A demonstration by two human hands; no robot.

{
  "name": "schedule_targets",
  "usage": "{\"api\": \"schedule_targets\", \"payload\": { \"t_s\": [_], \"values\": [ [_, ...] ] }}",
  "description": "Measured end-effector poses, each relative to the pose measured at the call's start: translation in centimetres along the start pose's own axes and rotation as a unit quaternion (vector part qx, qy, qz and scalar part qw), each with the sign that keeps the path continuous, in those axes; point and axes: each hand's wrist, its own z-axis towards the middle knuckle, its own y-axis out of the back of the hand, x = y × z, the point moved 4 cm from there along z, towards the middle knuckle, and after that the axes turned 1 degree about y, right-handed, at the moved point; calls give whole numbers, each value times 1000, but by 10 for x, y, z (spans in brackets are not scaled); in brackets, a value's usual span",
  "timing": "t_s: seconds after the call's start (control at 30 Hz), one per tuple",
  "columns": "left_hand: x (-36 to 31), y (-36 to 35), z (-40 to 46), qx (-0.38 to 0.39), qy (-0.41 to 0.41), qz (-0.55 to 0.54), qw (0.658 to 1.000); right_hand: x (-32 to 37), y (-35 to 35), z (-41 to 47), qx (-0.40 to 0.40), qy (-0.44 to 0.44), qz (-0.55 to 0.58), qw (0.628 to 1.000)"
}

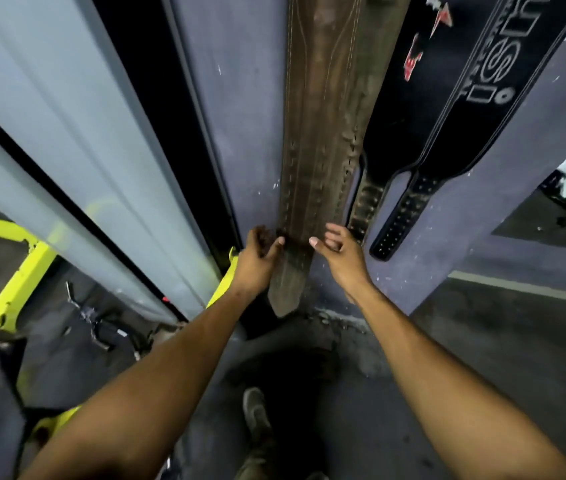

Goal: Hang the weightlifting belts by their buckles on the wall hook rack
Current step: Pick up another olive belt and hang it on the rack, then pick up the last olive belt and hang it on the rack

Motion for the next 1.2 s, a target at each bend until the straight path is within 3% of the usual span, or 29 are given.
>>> {"api": "schedule_targets", "payload": {
  "t_s": [0.2, 0.53, 0.73, 0.97, 1.2],
  "values": [
    [71, -10, -17, 26, 61, 0, 998, -88, -13, -8, 4, -96, -44, 994],
    [176, -46, 9, 74, 184, -1, 980, -164, -27, 30, -3, -170, -99, 980],
    [258, -93, 32, 164, 248, 76, 952, -251, -23, 47, -3, -241, -131, 962],
    [403, -173, 48, 285, 255, 180, 906, -436, -23, 41, 15, -347, -159, 924],
    [619, -279, 41, 302, 332, 185, 874, -675, -54, 27, 69, -447, -182, 873]
  ]
}}
